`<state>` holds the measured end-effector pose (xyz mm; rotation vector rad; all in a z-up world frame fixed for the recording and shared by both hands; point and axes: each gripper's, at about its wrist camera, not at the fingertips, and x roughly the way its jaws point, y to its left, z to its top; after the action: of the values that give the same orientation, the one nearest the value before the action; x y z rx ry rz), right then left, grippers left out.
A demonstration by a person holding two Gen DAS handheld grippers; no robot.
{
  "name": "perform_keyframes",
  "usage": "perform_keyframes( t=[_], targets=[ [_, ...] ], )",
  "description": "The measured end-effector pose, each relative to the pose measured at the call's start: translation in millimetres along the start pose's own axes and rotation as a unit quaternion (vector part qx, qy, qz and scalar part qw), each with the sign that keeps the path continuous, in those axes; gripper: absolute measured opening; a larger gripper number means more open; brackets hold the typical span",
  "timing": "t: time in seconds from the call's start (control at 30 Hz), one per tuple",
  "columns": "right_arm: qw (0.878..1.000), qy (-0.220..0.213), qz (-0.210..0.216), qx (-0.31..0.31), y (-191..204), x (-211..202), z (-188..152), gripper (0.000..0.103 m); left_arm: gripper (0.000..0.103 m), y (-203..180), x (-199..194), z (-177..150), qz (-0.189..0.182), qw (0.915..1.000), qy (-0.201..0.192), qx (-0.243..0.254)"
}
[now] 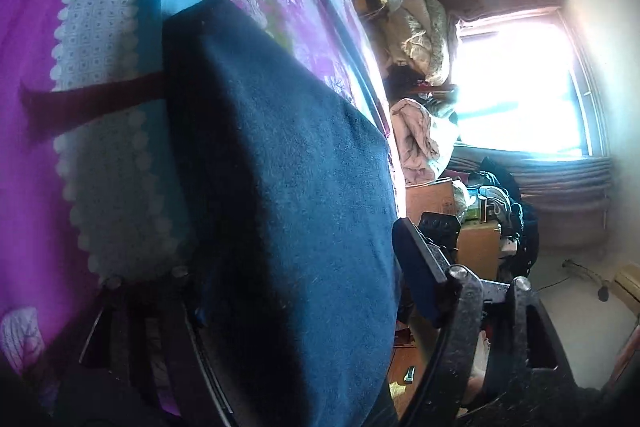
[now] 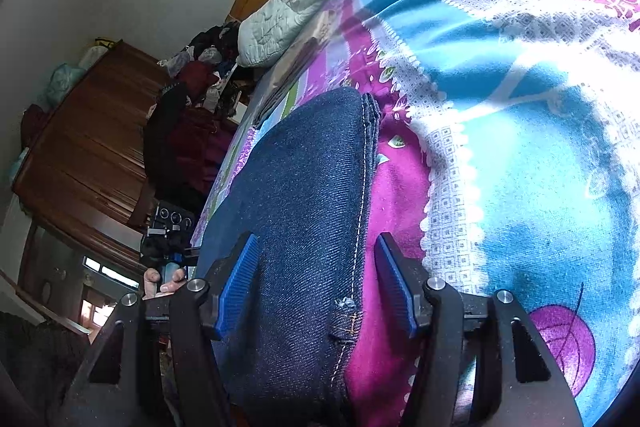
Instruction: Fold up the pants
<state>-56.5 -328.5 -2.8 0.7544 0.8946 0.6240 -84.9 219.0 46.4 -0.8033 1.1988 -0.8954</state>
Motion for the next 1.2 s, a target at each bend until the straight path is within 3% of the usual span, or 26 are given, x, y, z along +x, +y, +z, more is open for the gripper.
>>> perform_keyframes(
  t=[0.13,0.17,0.2,0.23,0.33,0.37,0.4,0.47,0.53,0.67,0.83,0.97,1.07,1.2],
  targets=[
    [1.0,-0.004,0.003,-0.007,-0.2,-1.6,-1.9,0.063,0.092,-40.1,0.6,-25.3,0.016,0.994,-0.025,0.106],
    [1.0,0.0,0.005,-0.01,-0.3,-1.9,-1.8,0.063,0.093,-36.7,4.4,-28.1,0.043,0.9913,-0.023,0.122],
    [1.0,0.004,0.005,-0.012,0.3,-2.0,-1.6,0.063,0.088,-24.6,12.4,-28.7,0.091,0.9895,-0.008,0.112],
    [1.0,0.008,0.003,-0.013,1.7,-2.0,-1.7,0.063,0.081,-19.6,15.4,-29.4,0.108,0.9884,-0.002,0.106],
    [0.999,0.015,-0.009,-0.027,6.0,-0.1,-3.7,0.063,0.083,-32.9,9.5,-36.2,0.072,0.9891,-0.018,0.127],
    [0.999,0.014,-0.011,-0.031,6.7,0.2,-4.5,0.063,0.077,-29.6,14.2,-34.4,0.099,0.9851,-0.018,0.14],
    [0.999,0.01,-0.012,-0.031,7.1,-0.1,-4.9,0.063,0.039,-20.1,21.1,-29.3,0.138,0.9816,-0.014,0.131],
    [0.999,0.0,-0.026,-0.03,10.9,-0.2,-7.0,0.063,0.025,-8.3,21.0,-20.6,0.133,0.9858,-0.021,0.1],
    [0.998,0.002,-0.05,-0.041,22.1,2.3,-10.4,0.068,0.019,-22.5,17.1,-23.3,0.153,0.9795,-0.026,0.128],
    [0.997,0.023,-0.041,-0.068,53.2,13.2,-22.8,0.077,0.018,-32.3,-14.1,-26.8,0.105,0.9847,-0.046,0.132],
    [0.988,0.094,-0.041,-0.118,92.3,58.5,-53.0,0.081,0.018,-16.3,-70.2,-37.5,0.124,0.9829,-0.068,0.118],
    [0.982,0.098,-0.04,-0.156,115.7,86.5,-68.3,0.089,0.019,22.4,-111.9,-45.3,0.153,0.9811,-0.08,0.087],
    [0.988,0.097,-0.013,-0.117,110.6,95.7,-58.6,0.089,0.022,39.3,-105.0,-41.5,0.154,0.9838,-0.07,0.059],
    [0.988,0.118,0.034,-0.094,102.3,109.9,-41.6,0.089,0.027,35.6,-85.4,-37.7,0.156,0.9835,-0.051,0.076]
  ],
)
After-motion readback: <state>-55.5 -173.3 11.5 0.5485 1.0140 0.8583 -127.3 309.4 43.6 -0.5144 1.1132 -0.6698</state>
